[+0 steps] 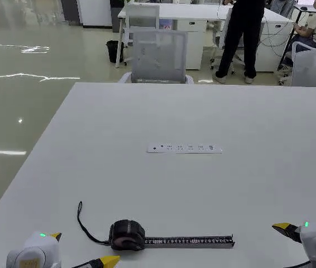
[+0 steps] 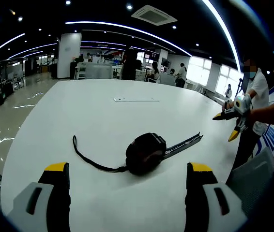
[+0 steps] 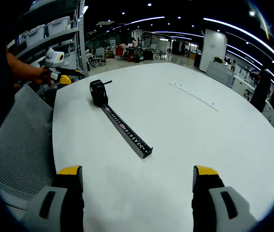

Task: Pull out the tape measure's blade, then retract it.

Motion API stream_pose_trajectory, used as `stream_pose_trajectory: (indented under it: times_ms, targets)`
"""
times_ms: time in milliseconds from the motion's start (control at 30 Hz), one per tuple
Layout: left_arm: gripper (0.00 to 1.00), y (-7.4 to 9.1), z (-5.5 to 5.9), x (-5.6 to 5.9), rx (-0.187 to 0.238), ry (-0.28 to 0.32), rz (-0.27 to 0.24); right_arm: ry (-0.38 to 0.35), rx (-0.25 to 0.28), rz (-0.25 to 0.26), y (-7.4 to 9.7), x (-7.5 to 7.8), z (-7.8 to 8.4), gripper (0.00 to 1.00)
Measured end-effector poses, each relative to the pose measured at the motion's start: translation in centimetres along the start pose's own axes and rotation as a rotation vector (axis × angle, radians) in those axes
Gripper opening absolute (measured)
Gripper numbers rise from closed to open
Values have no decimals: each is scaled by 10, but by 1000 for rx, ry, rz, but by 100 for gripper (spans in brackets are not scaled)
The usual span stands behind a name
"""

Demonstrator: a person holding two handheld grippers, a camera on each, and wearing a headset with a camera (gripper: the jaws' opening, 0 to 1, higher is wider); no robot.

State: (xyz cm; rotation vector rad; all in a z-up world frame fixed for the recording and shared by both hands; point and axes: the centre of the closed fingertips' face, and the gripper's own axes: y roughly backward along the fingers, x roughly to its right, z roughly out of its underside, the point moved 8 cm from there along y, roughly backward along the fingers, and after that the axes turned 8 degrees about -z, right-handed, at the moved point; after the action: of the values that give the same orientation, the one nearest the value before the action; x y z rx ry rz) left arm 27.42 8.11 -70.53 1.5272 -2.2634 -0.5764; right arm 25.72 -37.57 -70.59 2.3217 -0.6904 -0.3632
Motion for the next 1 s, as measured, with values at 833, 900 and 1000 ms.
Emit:
stream_pose_trajectory:
  times_ms: [833, 900, 1000]
  targets:
    - [99, -12, -8, 27, 2, -65, -99, 173, -129, -138, -34, 31, -37, 84]
    - [99, -15, -7, 33, 1, -59, -77, 187, -145, -145, -37, 32, -39, 83]
    - [99, -17, -8, 40, 7, -60, -70, 200, -152, -157, -41, 31, -42, 80]
